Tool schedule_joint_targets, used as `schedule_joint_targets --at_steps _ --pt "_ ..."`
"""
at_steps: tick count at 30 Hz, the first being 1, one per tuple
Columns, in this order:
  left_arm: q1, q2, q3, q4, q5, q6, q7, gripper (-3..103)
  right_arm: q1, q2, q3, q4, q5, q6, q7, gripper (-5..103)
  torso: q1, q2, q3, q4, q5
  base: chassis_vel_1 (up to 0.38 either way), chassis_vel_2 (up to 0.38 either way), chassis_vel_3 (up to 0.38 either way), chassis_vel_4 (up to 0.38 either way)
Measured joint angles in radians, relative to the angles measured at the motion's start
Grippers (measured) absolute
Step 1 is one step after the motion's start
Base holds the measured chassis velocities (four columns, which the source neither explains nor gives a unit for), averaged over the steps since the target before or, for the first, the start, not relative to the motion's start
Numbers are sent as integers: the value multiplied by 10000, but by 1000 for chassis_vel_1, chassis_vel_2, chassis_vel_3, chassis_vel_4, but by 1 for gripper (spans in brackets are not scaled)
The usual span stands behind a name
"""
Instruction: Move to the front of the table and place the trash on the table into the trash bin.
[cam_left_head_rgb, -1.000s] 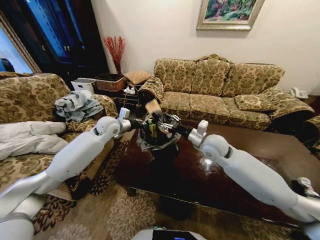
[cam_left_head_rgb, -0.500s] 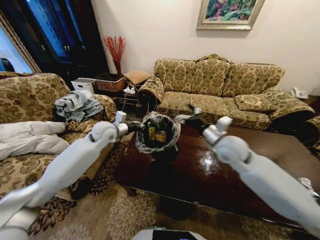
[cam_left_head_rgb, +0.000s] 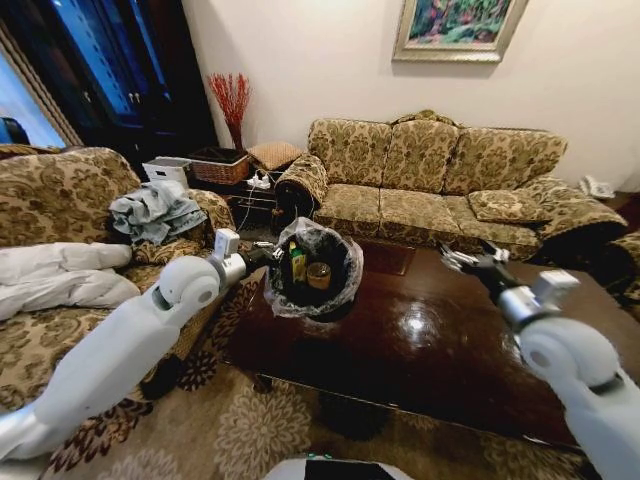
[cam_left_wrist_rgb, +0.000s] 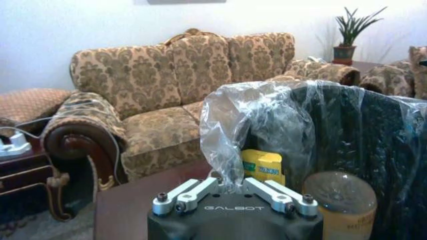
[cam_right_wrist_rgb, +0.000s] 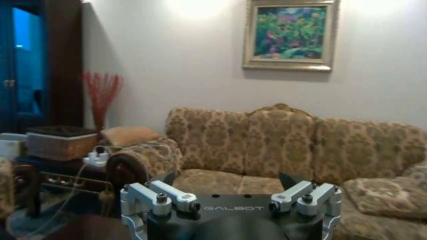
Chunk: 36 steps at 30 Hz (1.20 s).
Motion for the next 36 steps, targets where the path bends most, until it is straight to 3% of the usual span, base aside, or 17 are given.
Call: schedule_joint_targets --at_steps 15,21,36 --pt "174 -130 -144 -87 -2 -131 38 2 -319 384 -9 540 -449 -91 36 100 2 0 1 1 -3 -160 -186 65 87" --pt "204 -192 -105 -139 -100 -254 9 2 -443 471 -109 670 -573 -99 59 100 4 -2 3 -9 4 -289 -328 133 173" --pt "742 -252 -559 -447 -281 -272 -273 2 -576 474 -476 985 -739 -191 200 100 2 -1 2 0 -7 -267 -315 261 313"
